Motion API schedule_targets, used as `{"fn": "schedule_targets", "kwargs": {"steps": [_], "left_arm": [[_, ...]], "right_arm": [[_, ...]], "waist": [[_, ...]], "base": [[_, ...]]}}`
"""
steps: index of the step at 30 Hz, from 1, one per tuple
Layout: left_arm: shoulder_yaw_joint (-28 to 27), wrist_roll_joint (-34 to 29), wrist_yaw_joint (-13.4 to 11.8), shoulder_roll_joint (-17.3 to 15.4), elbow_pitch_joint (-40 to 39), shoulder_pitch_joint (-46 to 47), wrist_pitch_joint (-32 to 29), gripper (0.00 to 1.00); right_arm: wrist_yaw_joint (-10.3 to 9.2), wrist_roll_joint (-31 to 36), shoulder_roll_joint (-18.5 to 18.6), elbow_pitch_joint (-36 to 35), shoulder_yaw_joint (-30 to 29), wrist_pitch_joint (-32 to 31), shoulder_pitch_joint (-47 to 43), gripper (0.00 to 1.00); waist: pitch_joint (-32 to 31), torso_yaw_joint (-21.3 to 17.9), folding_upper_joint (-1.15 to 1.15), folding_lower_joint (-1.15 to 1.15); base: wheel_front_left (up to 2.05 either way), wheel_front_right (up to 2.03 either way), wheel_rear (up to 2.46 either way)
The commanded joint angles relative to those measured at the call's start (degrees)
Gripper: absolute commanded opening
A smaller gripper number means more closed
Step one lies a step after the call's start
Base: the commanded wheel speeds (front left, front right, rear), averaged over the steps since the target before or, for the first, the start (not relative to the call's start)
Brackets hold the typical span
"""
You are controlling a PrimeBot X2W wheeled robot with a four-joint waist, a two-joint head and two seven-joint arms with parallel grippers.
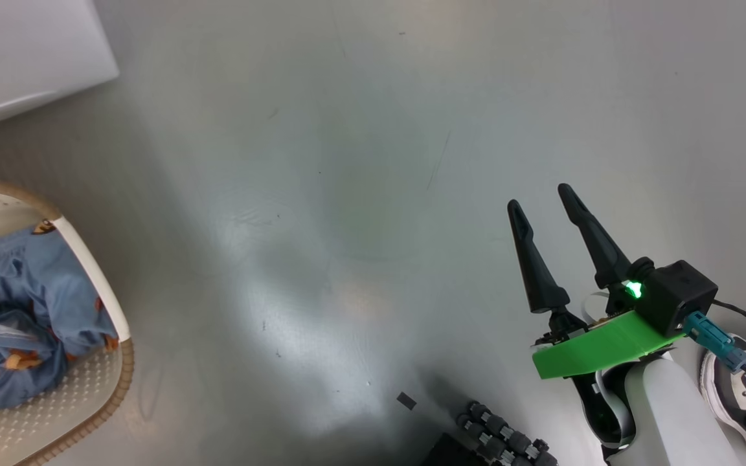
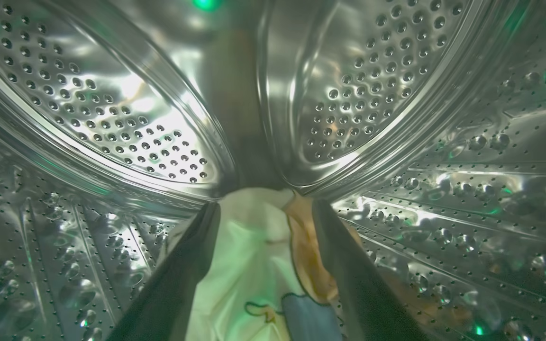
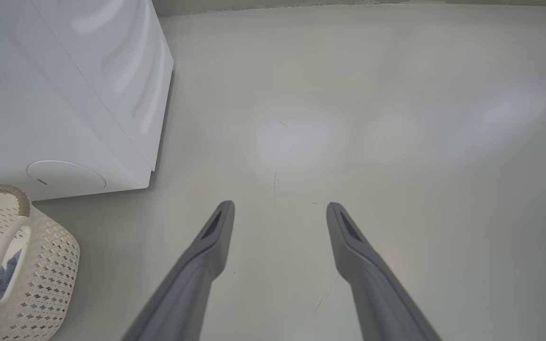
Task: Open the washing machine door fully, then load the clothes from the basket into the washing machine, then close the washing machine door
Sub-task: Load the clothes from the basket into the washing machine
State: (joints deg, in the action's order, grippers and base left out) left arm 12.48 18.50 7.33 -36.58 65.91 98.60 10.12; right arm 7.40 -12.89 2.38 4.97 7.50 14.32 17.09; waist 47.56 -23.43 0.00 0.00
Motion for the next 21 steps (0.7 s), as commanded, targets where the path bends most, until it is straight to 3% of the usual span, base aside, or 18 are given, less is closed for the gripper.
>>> {"fn": "schedule_targets", "kwargs": {"steps": [1, 9, 21], "left_arm": [[0.52, 0.47, 0.15, -2.08, -0.91, 0.08, 0.52, 1.0], [2.5, 3.07, 0.15, -0.56, 0.25, -3.13, 2.29, 1.0], [6.02, 10.24, 0.15, 4.27, -2.3, -14.11, 3.97, 1.0]], "right_arm": [[0.09, -0.14, 0.5, -0.81, 0.7, 0.68, -0.73, 1.0], [0.09, 1.32, 0.5, -0.92, -0.9, 0.68, -0.56, 1.0], [0.09, 5.17, 0.5, -0.9, -3.1, 0.68, -0.72, 1.0]], "waist": [[-0.33, 0.3, 0.0, 0.0], [-3.04, 2.16, 0.0, 0.0], [-9.54, 7.63, 0.0, 0.0]], "base": [[0.0, 0.0, 0.0], [0.0, 0.0, 0.0], [0.0, 0.0, 0.0]]}}
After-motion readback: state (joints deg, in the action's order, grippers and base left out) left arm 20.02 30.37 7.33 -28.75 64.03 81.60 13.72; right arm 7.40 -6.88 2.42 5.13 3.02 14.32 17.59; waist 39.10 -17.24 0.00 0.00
